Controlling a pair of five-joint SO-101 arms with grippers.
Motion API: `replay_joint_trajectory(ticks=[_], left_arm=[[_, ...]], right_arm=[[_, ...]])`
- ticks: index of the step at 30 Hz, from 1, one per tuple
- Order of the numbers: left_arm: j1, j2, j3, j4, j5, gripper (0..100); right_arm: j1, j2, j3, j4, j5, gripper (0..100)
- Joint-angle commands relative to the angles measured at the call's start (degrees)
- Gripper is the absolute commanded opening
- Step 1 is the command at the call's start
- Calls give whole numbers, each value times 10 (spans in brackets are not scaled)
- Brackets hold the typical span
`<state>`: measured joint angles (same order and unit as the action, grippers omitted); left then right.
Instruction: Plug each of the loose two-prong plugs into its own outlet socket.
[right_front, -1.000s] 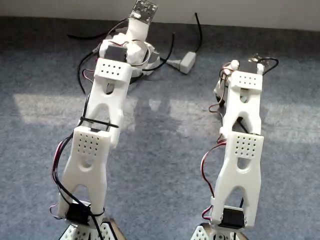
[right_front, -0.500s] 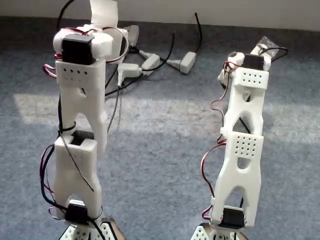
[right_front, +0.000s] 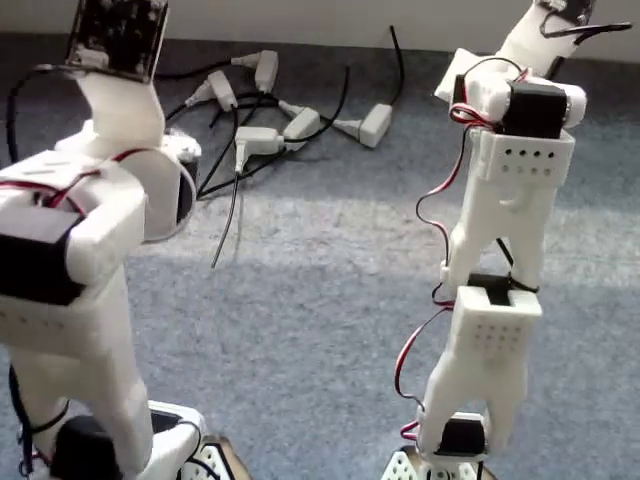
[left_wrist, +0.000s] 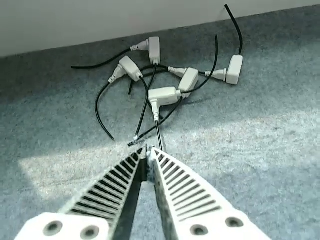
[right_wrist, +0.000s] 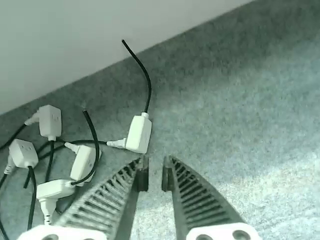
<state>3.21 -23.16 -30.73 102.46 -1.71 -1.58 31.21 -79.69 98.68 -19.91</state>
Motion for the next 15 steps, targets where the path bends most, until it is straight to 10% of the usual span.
replay_joint_trajectory(ticks=[1, 15], left_arm=[[-3, -131, 172, -1, 4, 6], [0, -538, 742, -184, 1, 7]], right_arm=[[-7, -92, 110, 25, 9, 49], [-102, -523, 689, -70, 11, 39]])
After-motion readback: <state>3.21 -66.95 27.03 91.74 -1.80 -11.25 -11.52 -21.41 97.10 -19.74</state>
